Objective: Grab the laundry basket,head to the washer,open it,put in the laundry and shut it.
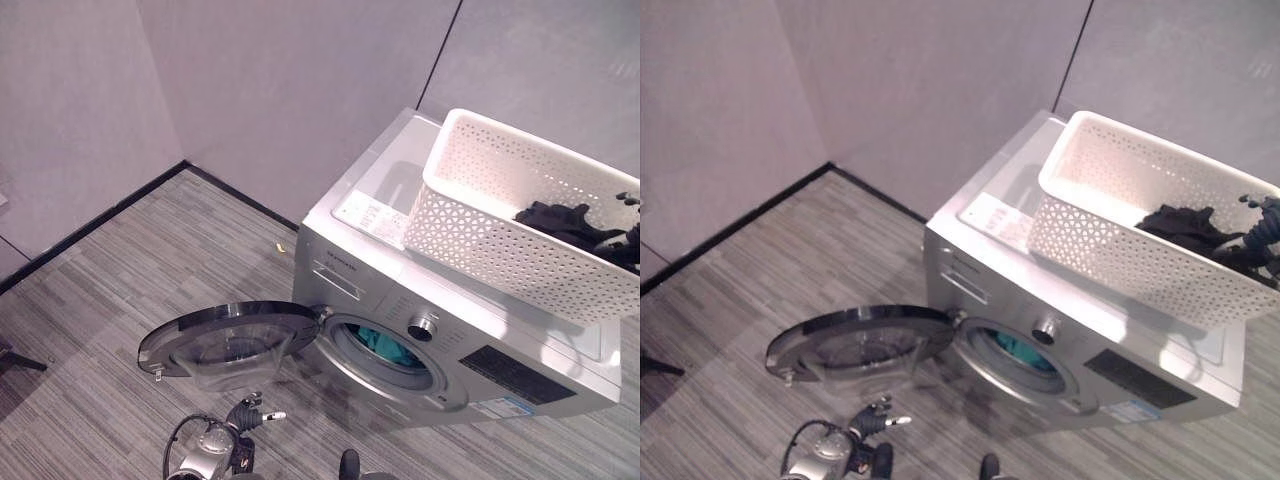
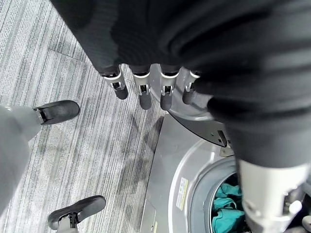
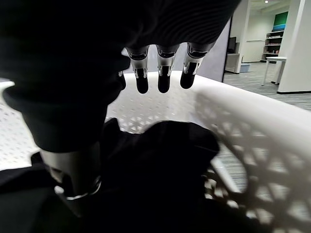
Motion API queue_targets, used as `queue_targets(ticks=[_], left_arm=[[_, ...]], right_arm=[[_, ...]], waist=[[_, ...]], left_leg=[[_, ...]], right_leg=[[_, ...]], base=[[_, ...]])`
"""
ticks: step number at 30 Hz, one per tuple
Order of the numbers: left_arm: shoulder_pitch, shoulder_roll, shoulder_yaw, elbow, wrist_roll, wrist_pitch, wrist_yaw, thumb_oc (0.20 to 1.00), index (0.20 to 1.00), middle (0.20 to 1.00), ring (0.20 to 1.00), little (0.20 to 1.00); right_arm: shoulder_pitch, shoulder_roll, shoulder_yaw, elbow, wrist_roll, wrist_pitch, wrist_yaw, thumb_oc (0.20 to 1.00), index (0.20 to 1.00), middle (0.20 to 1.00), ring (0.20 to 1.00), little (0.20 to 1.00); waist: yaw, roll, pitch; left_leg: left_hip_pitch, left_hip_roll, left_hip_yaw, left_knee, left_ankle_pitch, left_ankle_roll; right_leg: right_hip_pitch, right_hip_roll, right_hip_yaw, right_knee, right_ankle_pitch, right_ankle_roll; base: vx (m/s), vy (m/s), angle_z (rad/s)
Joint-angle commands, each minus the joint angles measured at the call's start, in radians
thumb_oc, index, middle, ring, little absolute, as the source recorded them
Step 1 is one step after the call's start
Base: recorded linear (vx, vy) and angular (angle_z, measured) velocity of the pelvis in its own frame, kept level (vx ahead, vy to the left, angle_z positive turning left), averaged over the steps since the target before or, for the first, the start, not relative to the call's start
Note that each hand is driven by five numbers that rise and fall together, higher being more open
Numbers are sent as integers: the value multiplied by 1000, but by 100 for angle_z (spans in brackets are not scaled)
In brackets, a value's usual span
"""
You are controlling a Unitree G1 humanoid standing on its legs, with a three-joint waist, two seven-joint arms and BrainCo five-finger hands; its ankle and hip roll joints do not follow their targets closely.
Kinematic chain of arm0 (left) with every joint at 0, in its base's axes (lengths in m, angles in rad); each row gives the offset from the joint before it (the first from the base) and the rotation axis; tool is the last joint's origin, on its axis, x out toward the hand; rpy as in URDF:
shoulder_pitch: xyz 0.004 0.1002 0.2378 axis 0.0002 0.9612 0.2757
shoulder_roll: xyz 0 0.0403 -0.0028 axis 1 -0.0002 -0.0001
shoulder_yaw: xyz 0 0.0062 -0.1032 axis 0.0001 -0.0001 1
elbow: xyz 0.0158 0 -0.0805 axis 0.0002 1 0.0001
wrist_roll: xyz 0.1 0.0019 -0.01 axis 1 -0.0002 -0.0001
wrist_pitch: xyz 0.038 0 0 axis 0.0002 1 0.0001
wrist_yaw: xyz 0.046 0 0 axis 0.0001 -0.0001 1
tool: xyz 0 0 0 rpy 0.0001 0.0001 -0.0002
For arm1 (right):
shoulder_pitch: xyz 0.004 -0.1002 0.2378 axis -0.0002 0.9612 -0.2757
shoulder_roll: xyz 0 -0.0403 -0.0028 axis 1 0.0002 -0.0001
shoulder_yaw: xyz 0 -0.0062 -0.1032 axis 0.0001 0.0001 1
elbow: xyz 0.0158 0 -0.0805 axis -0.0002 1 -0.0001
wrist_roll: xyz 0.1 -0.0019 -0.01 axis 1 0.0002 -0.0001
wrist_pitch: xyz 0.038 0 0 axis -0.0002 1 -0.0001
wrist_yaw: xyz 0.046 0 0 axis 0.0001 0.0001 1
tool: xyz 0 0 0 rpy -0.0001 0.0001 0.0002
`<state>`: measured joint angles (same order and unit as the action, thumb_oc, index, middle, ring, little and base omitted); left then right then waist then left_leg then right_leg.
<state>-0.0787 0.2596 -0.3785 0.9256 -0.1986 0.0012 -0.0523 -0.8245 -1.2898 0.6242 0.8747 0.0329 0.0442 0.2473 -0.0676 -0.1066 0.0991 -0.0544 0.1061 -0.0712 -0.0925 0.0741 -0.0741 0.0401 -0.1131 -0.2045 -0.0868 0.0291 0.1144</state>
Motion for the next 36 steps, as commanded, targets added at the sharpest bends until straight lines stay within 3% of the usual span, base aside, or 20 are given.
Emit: queue_targets(ticks=[1, 7, 10, 14, 20, 28, 36], left_arm=[[-49, 3, -59, 18, -24, -28, -11, 1000, 1000, 1000, 1000, 1000], [-57, 4, -67, 20, -31, -29, -8, 1000, 1000, 1000, 1000, 1000], [-61, 5, -71, 15, -40, -34, -3, 1000, 1000, 1000, 1000, 1000], [-91, 11, -79, 20, -61, -40, 16, 1000, 1000, 1000, 1000, 1000], [-128, 12, -102, 34, -64, -35, 27, 1000, 1000, 1000, 1000, 1000], [-152, -8, -121, 46, -75, -33, 32, 1000, 1000, 1000, 1000, 1000], [-125, -18, -121, 30, -91, -44, 30, 1000, 1000, 1000, 1000, 1000]], right_arm=[[-80, -38, 73, 50, -18, -6, 6, 1000, 1000, 1000, 1000, 1000], [-89, 31, 114, 86, -46, 1, 33, 1000, 1000, 1000, 1000, 1000], [-74, 86, 145, 94, -77, 1, 53, 1000, 1000, 1000, 1000, 1000], [-58, 197, 144, 221, -105, 12, 57, 1000, 1000, 1000, 1000, 1000], [-31, 284, 123, 324, -107, 49, 90, 1000, 1000, 1000, 1000, 1000], [-38, 297, 154, 288, -80, 58, 128, 1000, 1000, 1000, 1000, 1000], [-193, 211, 230, 215, 7, 29, 116, 1000, 1000, 1000, 1000, 1000]], waist=[[47, -14, -5], [59, -9, 21], [70, -3, 63], [89, 3, 125], [100, 7, 164], [97, 1, 165], [99, -13, 127]], left_leg=[[146, 18, 47, 5, -157, 11], [126, 25, 42, 5, -148, 7], [93, 28, 36, 6, -135, 5], [32, 31, 26, 15, -112, 3], [-14, 33, 14, 24, -93, 3], [-16, 41, 16, 20, -91, 2], [25, 54, 28, 14, -101, -5]], right_leg=[[-101, 5, 40, 37, 12, 7], [-119, 9, 36, 40, 8, 2], [-148, 12, 33, 43, 9, -1], [-206, 12, 29, 59, 14, -5], [-239, 12, 18, 78, 8, -17], [-244, 22, 17, 79, 2, -20], [-206, 33, 17, 62, -6, -21]], base=[[12, -26, -6], [-19, -23, -1], [-85, -48, -3], [-105, -55, -1], [-43, -44, 9], [6, -25, 18], [60, -15, -6]])
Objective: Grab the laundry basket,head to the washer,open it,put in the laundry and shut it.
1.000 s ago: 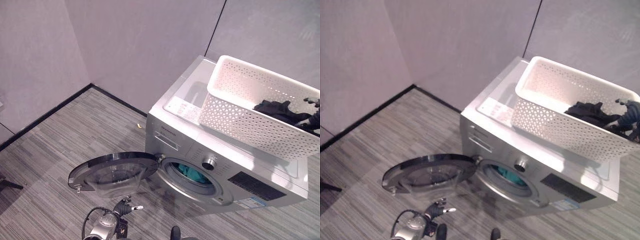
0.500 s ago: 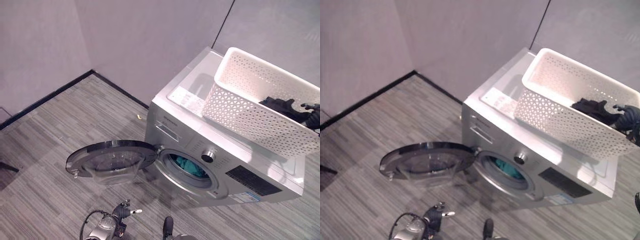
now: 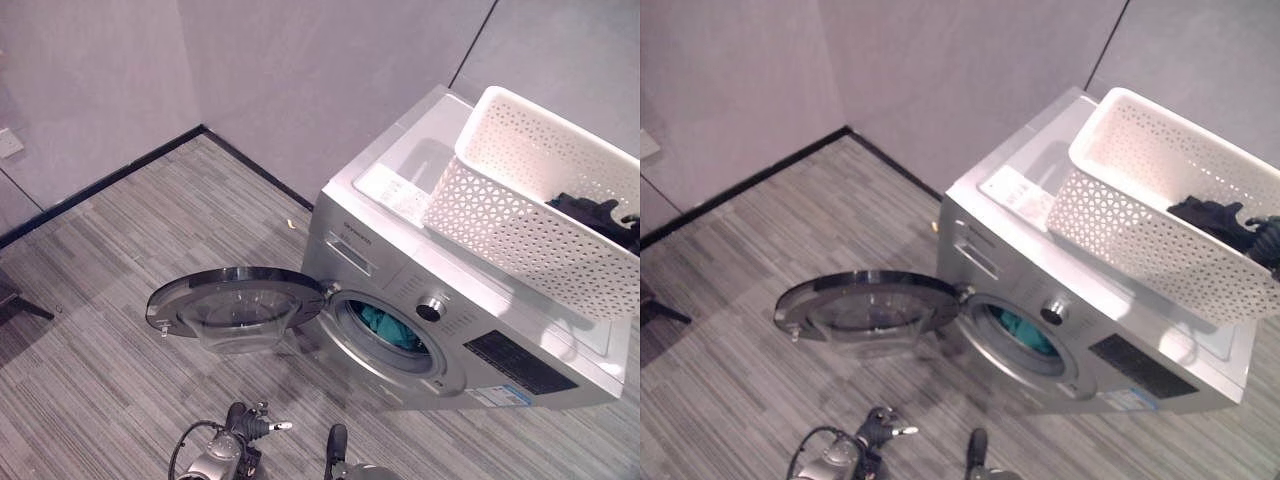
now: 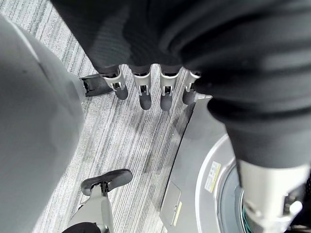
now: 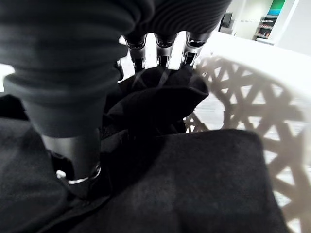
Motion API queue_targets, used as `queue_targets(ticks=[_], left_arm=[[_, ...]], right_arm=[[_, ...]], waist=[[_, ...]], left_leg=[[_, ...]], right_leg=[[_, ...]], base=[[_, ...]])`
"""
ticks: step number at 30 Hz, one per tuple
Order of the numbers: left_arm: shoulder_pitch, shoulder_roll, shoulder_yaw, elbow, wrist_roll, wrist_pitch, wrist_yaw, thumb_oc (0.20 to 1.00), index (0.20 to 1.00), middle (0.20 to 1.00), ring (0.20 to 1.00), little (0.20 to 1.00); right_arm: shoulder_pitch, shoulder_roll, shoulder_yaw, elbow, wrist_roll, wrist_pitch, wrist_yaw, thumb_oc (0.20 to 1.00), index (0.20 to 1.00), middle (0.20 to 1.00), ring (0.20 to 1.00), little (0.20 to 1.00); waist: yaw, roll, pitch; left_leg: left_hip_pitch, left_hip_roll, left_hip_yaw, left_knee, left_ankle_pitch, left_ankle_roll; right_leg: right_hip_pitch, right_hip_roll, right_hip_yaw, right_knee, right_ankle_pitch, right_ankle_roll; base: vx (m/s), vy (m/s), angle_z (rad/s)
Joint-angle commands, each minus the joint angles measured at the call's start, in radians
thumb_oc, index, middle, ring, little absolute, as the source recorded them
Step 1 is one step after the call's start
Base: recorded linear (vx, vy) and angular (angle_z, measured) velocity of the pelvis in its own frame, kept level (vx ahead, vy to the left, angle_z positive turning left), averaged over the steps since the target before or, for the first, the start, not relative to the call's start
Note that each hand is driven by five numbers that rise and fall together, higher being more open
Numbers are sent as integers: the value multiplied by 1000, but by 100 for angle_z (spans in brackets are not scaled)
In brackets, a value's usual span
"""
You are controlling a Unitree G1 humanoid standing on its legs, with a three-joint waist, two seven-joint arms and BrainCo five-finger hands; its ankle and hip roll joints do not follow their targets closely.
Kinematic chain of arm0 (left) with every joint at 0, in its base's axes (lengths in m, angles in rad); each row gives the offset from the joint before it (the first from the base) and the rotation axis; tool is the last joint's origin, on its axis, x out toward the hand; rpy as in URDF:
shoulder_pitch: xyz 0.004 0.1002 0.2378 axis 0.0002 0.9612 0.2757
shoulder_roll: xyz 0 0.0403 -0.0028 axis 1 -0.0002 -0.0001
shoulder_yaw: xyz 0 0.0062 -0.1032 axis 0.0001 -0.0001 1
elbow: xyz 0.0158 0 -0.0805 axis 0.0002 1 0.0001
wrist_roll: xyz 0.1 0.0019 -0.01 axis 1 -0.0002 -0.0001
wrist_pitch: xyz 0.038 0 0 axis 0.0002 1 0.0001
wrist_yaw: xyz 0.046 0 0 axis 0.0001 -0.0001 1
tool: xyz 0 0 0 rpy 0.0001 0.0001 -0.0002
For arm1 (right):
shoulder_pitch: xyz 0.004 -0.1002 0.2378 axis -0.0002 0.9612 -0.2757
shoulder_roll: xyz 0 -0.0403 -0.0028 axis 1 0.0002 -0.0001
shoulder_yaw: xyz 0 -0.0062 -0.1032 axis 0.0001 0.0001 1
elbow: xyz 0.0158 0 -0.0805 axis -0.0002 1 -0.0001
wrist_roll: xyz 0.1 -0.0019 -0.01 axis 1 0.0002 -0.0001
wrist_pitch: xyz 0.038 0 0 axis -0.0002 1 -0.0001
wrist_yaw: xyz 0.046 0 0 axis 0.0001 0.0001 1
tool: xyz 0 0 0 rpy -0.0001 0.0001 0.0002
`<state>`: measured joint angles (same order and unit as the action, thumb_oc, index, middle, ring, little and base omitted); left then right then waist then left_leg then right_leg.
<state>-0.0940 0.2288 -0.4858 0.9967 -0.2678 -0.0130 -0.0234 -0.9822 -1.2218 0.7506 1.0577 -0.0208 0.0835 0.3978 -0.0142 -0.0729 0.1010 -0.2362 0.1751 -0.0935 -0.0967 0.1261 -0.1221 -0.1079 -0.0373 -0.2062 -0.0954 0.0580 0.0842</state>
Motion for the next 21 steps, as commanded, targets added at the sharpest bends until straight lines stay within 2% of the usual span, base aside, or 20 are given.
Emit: queue_targets(ticks=[1, 6, 12, 14, 15, 18, 19, 20, 21], left_arm=[[-107, 14, -11, -49, -26, -31, 2, 1000, 1000, 1000, 1000, 1000], [-81, 24, -14, -98, -30, -37, -8, 1000, 1000, 1000, 1000, 1000], [-66, 31, -20, -129, -33, -34, -12, 1000, 1000, 1000, 1000, 1000], [-72, 30, -25, -119, -29, -33, -11, 1000, 1000, 1000, 1000, 1000], [-72, 30, -25, -119, -29, -33, -10, 1000, 1000, 1000, 1000, 1000], [-77, 32, -30, -114, -24, -33, -15, 1000, 1000, 1000, 1000, 1000], [-78, 32, -33, -111, -20, -34, -16, 1000, 1000, 1000, 1000, 1000], [-78, 32, -33, -110, -18, -33, -17, 1000, 1000, 1000, 1000, 1000], [-78, 32, -33, -104, -13, -32, -18, 1000, 1000, 1000, 1000, 1000]], right_arm=[[-61, 131, 115, 39, 67, -14, -42, 1000, 1000, 1000, 1000, 1000], [-126, 122, 133, 108, 59, -21, -55, 1000, 1000, 1000, 1000, 1000], [-140, 159, 116, 157, 48, -18, -61, 1000, 1000, 1000, 1000, 1000], [-135, 172, 114, 143, 54, -16, -59, 1000, 1000, 1000, 1000, 1000], [-135, 172, 114, 143, 54, -16, -59, 956, 956, 956, 956, 956], [-138, 177, 122, 133, 61, -15, -52, 956, 956, 956, 956, 956], [-137, 180, 124, 130, 63, -15, -53, 1000, 1000, 1000, 1000, 1000], [-135, 179, 125, 129, 68, -15, -52, 956, 956, 956, 956, 956], [-134, 179, 125, 127, 71, -15, -52, 956, 956, 956, 956, 956]], waist=[[47, -47, 121], [65, -49, 101], [87, -53, 97], [91, -61, 95], [91, -61, 95], [96, -70, 92], [99, -77, 89], [100, -82, 88], [103, -89, 86]], left_leg=[[211, -13, 50, 17, -153, 41], [227, -7, 38, 18, -149, 37], [226, -8, 29, 20, -152, 37], [226, -9, 29, 19, -155, 37], [226, -9, 29, 19, -155, 37], [227, -7, 29, 20, -159, 36], [229, -5, 27, 21, -162, 37], [231, -4, 27, 21, -164, 37], [233, -3, 28, 22, -166, 36]], right_leg=[[-52, -41, 18, 68, -36, 9], [-21, -37, 1, 56, -44, 6], [-8, -36, -9, 35, -41, 7], [-5, -34, -8, 32, -40, 8], [-5, -34, -8, 32, -40, 8], [0, -32, -9, 31, -43, 7], [4, -31, -9, 31, -45, 6], [8, -30, -10, 30, -45, 6], [11, -29, -11, 29, -46, 7]], base=[[68, -20, -11], [82, -23, -1], [33, -8, 5], [17, -5, -1], [32, 0, -1], [11, -3, 0], [37, -13, 2], [41, -22, 3], [34, -16, 4]])
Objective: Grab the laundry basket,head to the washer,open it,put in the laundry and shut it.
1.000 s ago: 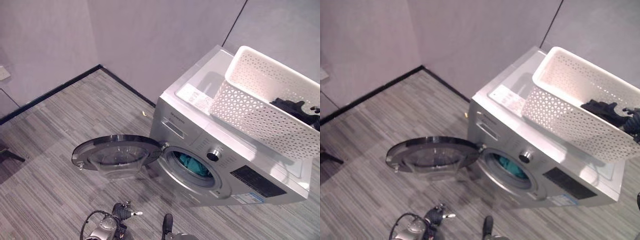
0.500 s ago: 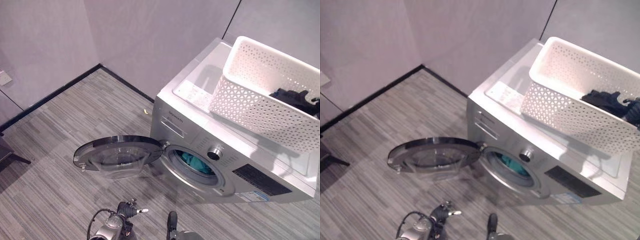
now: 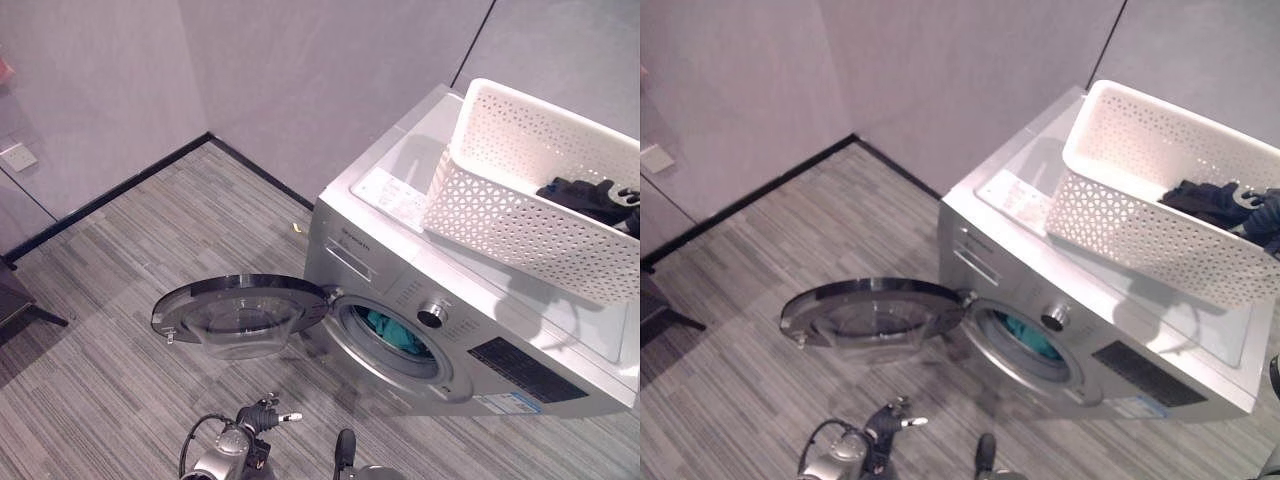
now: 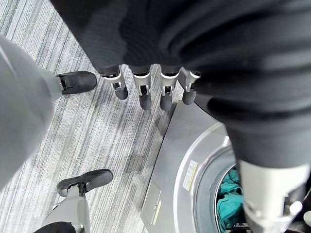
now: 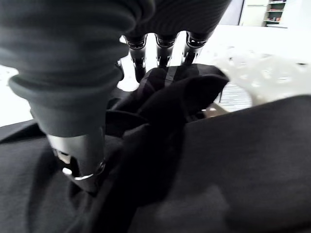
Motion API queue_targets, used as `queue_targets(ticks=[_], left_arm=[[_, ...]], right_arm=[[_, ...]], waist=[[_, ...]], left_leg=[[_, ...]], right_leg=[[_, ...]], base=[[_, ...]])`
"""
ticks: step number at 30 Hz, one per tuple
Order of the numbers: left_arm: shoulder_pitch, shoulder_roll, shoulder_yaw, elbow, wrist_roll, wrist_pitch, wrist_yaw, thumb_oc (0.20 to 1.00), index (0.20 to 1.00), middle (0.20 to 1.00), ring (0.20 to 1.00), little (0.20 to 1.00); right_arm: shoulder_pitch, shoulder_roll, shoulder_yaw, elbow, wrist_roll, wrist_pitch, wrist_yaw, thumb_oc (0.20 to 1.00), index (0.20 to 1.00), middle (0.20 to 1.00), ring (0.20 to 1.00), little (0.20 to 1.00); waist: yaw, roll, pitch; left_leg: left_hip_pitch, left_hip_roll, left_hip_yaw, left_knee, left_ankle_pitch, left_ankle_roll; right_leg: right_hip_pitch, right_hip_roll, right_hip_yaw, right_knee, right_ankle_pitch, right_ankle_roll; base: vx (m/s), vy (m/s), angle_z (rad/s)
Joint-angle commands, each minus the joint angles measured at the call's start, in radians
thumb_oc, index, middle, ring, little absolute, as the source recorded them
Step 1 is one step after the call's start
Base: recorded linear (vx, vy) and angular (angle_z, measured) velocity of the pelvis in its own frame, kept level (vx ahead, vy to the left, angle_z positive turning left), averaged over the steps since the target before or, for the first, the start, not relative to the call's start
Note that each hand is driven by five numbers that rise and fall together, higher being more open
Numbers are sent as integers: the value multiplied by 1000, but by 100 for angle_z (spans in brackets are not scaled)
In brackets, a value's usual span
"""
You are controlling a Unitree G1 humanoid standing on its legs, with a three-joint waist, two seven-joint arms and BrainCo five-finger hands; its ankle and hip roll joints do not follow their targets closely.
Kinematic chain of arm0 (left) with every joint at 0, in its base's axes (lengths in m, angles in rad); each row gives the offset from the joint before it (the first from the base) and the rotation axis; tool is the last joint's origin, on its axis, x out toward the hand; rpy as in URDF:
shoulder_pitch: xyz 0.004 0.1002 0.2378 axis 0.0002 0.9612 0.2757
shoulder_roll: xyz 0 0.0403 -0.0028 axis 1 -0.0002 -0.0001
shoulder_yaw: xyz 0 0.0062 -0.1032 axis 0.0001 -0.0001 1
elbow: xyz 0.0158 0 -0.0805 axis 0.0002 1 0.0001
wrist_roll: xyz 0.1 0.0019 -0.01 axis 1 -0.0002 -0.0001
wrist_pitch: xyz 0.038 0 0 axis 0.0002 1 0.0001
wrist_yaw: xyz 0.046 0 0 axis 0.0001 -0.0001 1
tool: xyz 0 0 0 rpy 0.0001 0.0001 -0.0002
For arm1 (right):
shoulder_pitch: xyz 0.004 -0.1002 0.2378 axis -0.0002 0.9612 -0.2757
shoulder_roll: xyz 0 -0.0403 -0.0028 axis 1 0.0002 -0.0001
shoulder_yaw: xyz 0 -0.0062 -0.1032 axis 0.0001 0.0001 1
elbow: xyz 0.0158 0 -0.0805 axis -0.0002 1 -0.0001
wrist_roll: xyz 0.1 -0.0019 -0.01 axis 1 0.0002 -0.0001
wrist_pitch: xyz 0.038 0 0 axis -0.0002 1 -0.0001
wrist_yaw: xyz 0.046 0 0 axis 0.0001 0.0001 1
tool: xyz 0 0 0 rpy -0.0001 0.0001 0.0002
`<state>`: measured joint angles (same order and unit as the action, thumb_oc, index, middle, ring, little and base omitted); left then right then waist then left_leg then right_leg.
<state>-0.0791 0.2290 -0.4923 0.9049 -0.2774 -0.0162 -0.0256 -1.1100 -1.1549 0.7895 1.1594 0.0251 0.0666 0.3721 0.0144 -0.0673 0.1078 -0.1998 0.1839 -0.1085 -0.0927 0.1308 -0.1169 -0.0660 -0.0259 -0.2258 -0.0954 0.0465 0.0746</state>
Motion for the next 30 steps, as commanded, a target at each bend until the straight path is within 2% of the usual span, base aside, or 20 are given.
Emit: queue_targets(ticks=[1, 7, 11, 19, 30], left_arm=[[-92, 35, -27, -11, -3, -30, -17, 1000, 1000, 1000, 1000, 1000], [-82, 56, -25, -27, 9, -32, -26, 1000, 1000, 1000, 1000, 1000], [-75, 63, -20, -41, 2, -33, -27, 1000, 1000, 1000, 1000, 1000], [-30, 67, 17, -60, -22, -40, -24, 1000, 1000, 1000, 1000, 1000], [-18, 66, 15, -96, -32, -51, -21, 1000, 1000, 1000, 1000, 1000]], right_arm=[[-8, 112, 85, 27, 32, 4, -26, 1000, 1000, 1000, 1000, 1000], [32, 103, 72, 23, 58, 8, -19, 1000, 1000, 1000, 1000, 1000], [71, 94, 58, 17, 60, 13, -13, 1000, 1000, 1000, 1000, 1000], [127, 85, 26, 42, 12, 11, 0, 1000, 1000, 1000, 1000, 1000], [103, 19, -37, 166, -8, 9, -37, 1000, 1000, 1000, 1000, 1000]], waist=[[77, -103, 76], [93, -141, 61], [98, -142, 62], [92, -86, 77], [80, -42, 85]], left_leg=[[198, -10, 43, 19, -171, 31], [208, -5, 41, 18, -181, 30], [208, -7, 40, 15, -185, 30], [198, -16, 24, 6, -169, 27], [169, -18, 10, 5, -148, 19]], right_leg=[[-28, -38, 7, 28, -33, 17], [-16, -35, 6, 27, -34, 19], [-16, -39, 0, 30, -37, 19], [-18, -45, -13, 25, -40, 13], [-20, -45, -35, 15, -47, 8]], base=[[22, -11, 5], [30, -27, 5], [-6, -14, 6], [-8, -11, 2], [-7, -33, 7]])
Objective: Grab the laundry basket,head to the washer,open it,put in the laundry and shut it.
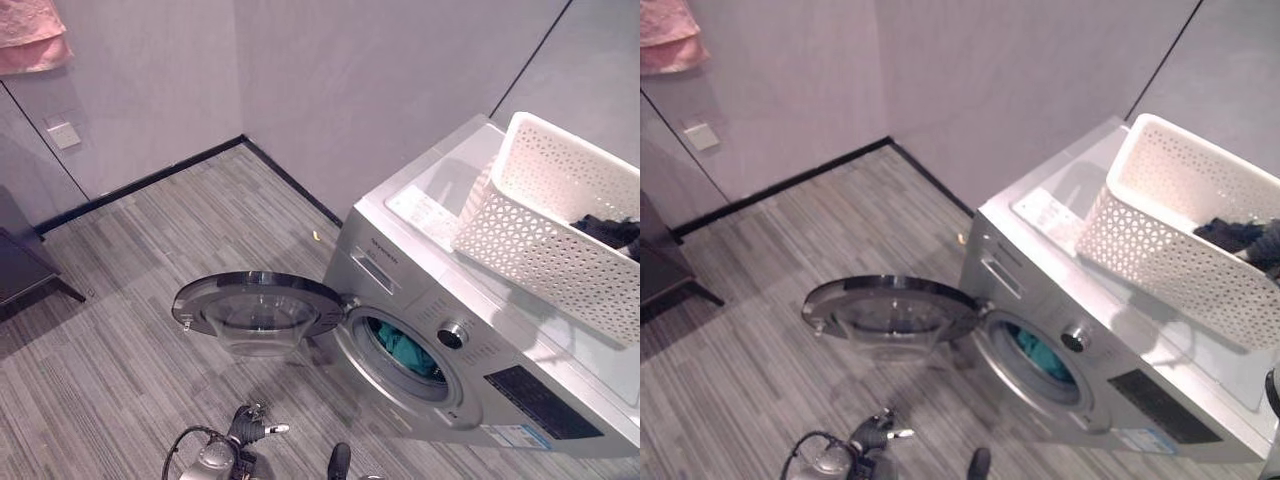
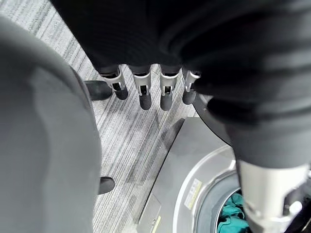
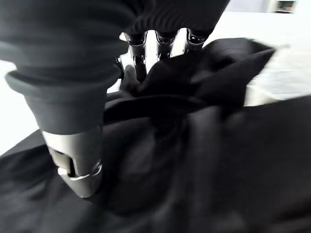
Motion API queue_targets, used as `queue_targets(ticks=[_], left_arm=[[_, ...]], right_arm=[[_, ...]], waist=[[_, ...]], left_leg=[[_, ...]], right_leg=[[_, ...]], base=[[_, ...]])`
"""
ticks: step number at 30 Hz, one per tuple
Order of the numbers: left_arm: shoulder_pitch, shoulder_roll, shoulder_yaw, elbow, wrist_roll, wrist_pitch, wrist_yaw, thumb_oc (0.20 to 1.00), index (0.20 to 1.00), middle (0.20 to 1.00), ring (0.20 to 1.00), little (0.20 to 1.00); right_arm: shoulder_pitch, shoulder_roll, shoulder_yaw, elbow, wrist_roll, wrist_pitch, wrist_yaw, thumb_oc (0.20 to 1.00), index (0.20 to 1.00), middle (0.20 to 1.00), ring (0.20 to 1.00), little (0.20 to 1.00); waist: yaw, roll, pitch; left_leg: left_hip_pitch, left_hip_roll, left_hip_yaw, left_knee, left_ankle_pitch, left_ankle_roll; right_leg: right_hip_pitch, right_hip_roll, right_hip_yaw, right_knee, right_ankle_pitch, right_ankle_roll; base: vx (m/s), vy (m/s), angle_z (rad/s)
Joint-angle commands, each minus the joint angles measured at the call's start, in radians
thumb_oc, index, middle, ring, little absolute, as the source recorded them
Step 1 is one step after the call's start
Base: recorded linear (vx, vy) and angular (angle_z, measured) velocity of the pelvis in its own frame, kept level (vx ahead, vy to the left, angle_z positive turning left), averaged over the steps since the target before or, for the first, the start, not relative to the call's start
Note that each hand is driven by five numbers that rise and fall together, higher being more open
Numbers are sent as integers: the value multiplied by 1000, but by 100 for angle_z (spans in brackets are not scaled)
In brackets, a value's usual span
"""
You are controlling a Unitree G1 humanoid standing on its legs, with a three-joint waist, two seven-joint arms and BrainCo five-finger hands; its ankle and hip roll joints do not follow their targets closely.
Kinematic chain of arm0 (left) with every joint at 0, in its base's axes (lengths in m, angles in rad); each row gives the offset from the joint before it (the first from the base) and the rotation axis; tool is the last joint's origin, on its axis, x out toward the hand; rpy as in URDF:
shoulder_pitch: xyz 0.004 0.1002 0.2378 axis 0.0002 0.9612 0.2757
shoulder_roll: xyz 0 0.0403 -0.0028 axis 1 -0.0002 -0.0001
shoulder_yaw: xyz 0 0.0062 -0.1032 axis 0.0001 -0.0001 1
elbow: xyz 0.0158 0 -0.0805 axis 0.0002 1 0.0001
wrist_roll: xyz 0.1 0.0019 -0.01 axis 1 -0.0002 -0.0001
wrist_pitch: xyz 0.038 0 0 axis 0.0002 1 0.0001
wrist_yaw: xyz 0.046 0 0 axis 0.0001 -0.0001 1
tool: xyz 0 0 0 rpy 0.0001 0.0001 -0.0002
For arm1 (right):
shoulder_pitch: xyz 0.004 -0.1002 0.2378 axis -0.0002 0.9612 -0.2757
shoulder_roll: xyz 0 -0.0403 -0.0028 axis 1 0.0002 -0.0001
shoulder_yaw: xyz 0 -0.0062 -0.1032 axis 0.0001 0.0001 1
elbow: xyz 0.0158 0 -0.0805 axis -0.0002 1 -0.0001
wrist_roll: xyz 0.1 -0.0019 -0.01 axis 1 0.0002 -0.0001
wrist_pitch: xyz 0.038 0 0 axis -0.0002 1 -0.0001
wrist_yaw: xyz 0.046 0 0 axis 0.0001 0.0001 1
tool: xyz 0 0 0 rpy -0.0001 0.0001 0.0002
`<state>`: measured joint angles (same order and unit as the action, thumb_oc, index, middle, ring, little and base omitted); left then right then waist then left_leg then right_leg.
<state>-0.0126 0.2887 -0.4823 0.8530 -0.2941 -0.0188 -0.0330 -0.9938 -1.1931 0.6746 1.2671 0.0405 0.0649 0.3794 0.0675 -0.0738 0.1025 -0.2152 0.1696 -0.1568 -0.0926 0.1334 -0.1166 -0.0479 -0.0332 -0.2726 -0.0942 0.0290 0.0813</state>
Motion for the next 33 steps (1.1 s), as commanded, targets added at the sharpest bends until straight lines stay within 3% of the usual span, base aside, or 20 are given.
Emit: queue_targets(ticks=[1, 7, 12, 13, 14, 15, 16, 24, 33], left_arm=[[-86, 6, 5, -43, -15, -50, -14, 1000, 1000, 1000, 1000, 1000], [-85, 5, 1, -41, -17, -43, -19, 1000, 1000, 1000, 1000, 1000], [-90, -3, -1, -42, -14, -40, -16, 1000, 1000, 1000, 1000, 1000], [-92, -5, -4, -43, -15, -41, -14, 1000, 1000, 1000, 1000, 1000], [-94, -5, -6, -43, -15, -41, -13, 1000, 1000, 1000, 1000, 1000], [-94, -5, -7, -43, -15, -41, -13, 1000, 1000, 1000, 1000, 1000], [-99, -6, -13, -44, -16, -41, -12, 1000, 1000, 1000, 1000, 1000], [-119, -14, -24, -37, -19, -46, -8, 1000, 1000, 1000, 1000, 1000], [-102, -13, 8, -34, -16, -52, 2, 1000, 1000, 1000, 1000, 1000]], right_arm=[[-15, 54, 70, 66, -20, 11, -48, 1000, 1000, 1000, 1000, 1000], [27, 42, 55, 82, -42, 19, -34, 1000, 1000, 1000, 1000, 1000], [117, 86, 23, 88, -66, 31, -11, 1000, 1000, 1000, 1000, 1000], [138, 102, 18, 87, -68, 34, -2, 583, 583, 583, 583, 583], [156, 114, 13, 85, -71, 38, 6, 470, 470, 470, 470, 470], [158, 114, 12, 85, -71, 38, 6, 420, 420, 420, 420, 420], [182, 137, 13, 77, -77, 43, 21, 200, 200, 200, 200, 200], [196, 185, 17, 34, -48, 40, 27, 200, 200, 200, 200, 200], [144, 159, -34, -14, 53, 17, -35, 200, 200, 200, 200, 200]], waist=[[25, -33, 92], [17, -24, 97], [11, -17, 110], [11, -14, 115], [11, -12, 119], [11, -13, 119], [8, -11, 126], [2, -5, 140], [-5, -14, 116]], left_leg=[[181, -4, 58, 5, -148, 18], [174, -2, 60, 6, -145, 17], [165, -2, 61, 10, -142, 18], [161, -2, 61, 11, -142, 19], [158, -3, 61, 12, -141, 20], [158, -3, 61, 12, -141, 20], [153, -4, 60, 13, -141, 21], [150, -11, 68, 15, -144, 28], [177, -12, 74, 8, -157, 29]], right_leg=[[-41, -37, 12, 13, -30, 0], [-47, -35, 17, 14, -33, -3], [-57, -35, 18, 16, -31, -4], [-61, -36, 19, 16, -31, -4], [-65, -36, 20, 17, -30, -3], [-65, -36, 20, 17, -30, -3], [-73, -36, 21, 19, -29, -3], [-82, -39, 36, 22, -23, -3], [-61, -43, 37, 20, -23, 2]], base=[[-8, -28, 5], [3, -8, 1], [-10, -11, 3], [-35, -3, 1], [0, 0, 0], [0, 0, 0], [0, 0, 0], [-5, 3, -1], [4, 13, -2]])
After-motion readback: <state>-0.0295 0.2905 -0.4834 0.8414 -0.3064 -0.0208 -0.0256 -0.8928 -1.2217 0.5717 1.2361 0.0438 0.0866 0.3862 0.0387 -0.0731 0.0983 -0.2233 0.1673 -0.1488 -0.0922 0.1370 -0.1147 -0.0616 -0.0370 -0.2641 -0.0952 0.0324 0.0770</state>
